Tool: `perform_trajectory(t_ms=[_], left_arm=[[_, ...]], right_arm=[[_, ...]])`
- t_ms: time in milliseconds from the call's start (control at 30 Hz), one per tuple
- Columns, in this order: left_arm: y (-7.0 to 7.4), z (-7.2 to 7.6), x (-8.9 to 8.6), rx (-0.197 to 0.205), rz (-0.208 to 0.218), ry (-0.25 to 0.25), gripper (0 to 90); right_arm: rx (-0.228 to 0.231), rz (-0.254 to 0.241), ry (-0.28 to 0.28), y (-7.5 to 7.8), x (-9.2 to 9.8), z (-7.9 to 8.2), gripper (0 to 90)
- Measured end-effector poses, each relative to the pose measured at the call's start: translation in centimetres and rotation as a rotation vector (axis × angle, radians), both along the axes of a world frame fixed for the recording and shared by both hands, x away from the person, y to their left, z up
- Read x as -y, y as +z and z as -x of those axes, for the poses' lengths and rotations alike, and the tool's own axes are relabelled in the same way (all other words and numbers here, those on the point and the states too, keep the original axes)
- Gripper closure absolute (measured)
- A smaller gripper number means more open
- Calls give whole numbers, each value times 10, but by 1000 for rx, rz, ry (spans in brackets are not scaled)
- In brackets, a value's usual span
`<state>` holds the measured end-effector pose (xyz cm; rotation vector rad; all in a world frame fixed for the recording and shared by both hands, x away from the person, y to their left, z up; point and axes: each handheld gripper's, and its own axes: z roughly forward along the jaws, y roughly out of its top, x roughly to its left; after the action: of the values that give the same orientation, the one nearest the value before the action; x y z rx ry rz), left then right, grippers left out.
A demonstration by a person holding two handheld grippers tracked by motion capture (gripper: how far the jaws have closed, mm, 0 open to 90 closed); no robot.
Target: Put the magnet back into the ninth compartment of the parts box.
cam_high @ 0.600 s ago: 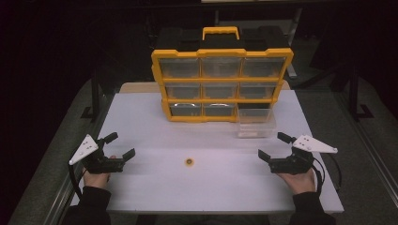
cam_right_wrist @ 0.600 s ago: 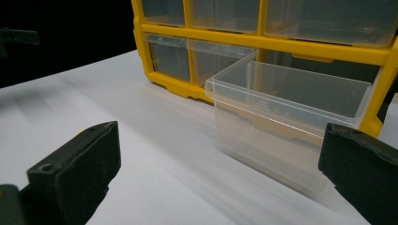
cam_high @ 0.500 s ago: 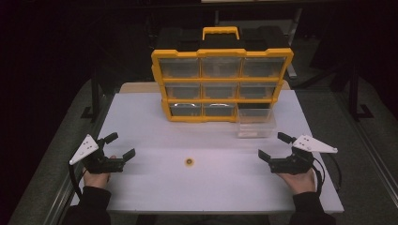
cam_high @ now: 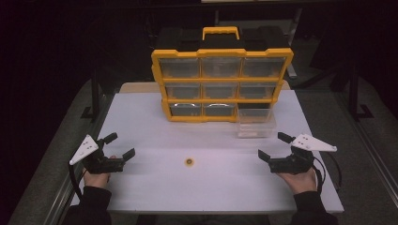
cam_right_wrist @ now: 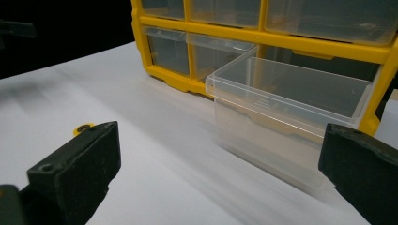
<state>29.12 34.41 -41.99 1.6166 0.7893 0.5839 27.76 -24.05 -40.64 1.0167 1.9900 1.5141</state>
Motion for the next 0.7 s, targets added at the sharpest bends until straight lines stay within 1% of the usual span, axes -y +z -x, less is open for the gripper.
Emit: perform_trajectory(t_ms=[167, 300, 700], left_arm=[[0, 0, 1, -2, -2, 1, 0], [0, 0, 1, -2, -2, -1, 0], [0, 0, 0, -1, -2, 3, 0]], right_arm=[[-4, 9, 10, 0, -2, -1, 0], [-15, 27, 23, 0, -6, -3, 0], [-15, 54, 56, 9, -16, -7, 0]])
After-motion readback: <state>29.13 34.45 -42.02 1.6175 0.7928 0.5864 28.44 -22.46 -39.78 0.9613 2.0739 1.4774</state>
